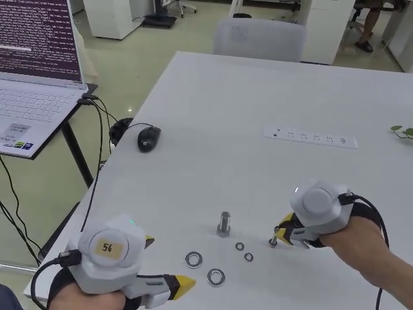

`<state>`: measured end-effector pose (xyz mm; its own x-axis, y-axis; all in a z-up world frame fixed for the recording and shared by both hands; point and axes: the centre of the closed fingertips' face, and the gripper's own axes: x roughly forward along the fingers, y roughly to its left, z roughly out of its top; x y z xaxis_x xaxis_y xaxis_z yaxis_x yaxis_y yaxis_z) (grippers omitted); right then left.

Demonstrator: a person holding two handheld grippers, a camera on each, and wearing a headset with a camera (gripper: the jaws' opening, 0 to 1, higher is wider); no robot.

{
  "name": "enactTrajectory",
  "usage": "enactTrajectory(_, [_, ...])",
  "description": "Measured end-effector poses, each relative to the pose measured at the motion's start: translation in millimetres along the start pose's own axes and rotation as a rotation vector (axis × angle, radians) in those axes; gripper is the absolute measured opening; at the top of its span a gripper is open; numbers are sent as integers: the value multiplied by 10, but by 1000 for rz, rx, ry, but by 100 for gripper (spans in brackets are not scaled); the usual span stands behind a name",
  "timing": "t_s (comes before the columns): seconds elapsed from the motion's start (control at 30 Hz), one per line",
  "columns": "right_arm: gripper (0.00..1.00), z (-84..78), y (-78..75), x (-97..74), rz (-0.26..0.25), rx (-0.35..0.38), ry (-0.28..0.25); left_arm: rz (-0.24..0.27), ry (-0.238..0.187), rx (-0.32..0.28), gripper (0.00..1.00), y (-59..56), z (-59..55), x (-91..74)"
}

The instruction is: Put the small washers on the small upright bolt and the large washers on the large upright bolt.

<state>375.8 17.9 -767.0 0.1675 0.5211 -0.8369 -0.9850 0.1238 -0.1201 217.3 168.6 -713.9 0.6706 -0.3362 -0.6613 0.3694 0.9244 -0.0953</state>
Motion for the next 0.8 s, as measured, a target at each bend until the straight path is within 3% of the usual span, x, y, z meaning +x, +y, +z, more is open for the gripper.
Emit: enactTrajectory(0.8, [14,8,31,15,14,-40,54,-4,2,1,66,-15,-3,9])
